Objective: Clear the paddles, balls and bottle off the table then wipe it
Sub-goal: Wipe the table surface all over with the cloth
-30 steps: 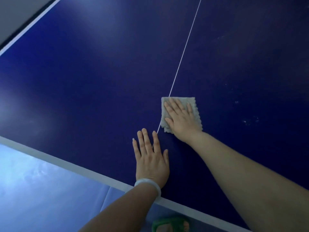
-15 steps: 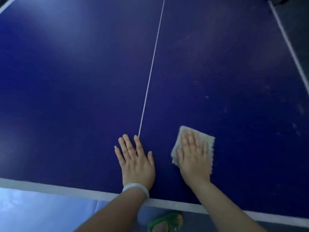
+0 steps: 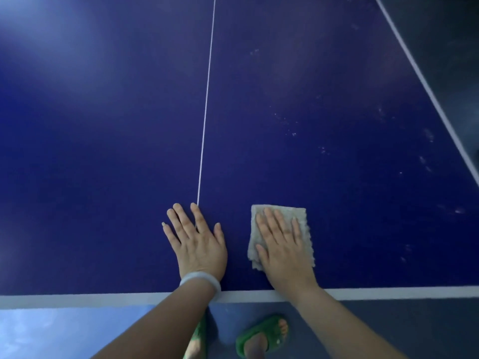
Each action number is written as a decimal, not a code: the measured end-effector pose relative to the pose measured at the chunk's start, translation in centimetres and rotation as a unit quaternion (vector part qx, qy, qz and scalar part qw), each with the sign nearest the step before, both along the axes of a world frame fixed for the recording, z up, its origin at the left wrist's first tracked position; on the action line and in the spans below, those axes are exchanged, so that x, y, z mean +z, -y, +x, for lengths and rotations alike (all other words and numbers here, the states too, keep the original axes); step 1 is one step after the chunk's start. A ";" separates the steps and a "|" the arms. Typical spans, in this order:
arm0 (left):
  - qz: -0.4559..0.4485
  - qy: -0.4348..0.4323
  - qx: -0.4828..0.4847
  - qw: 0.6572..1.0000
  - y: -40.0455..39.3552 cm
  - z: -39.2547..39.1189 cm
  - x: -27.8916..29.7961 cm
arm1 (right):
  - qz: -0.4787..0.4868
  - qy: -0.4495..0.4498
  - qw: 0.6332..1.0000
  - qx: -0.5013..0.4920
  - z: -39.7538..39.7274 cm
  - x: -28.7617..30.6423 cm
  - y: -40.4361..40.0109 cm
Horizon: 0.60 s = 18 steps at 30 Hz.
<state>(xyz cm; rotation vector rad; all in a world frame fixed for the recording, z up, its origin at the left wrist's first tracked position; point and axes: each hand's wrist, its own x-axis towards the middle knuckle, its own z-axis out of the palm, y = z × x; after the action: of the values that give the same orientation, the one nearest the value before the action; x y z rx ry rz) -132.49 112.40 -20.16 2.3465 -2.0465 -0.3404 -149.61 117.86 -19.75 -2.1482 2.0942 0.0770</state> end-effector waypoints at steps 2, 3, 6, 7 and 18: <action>0.002 -0.005 -0.009 1.000 -0.1 0.1 0.1 | -0.006 -0.016 1.000 -0.018 -3.0 -0.2 -1.5; 0.003 -0.013 -0.013 1.000 -0.1 0.1 0.1 | -0.007 -0.024 0.999 -0.039 -4.3 -0.1 -2.0; 0.008 -0.052 -0.007 0.999 0.3 0.5 0.7 | 0.019 -0.024 0.996 -0.079 -5.9 0.2 -2.0; 0.003 -0.070 -0.015 0.997 0.5 0.5 1.0 | 0.020 -0.020 0.996 -0.084 -5.9 0.3 -1.8; 0.029 -0.078 -0.141 0.987 -0.4 -12.8 1.4 | -0.012 -0.009 0.998 -0.063 -8.3 -0.1 -7.1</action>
<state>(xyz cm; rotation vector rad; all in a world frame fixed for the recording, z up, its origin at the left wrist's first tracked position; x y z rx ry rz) -145.32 112.80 -18.74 1.9832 -2.3175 -0.5762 -157.89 124.95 -19.80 -2.0298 2.2454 0.0575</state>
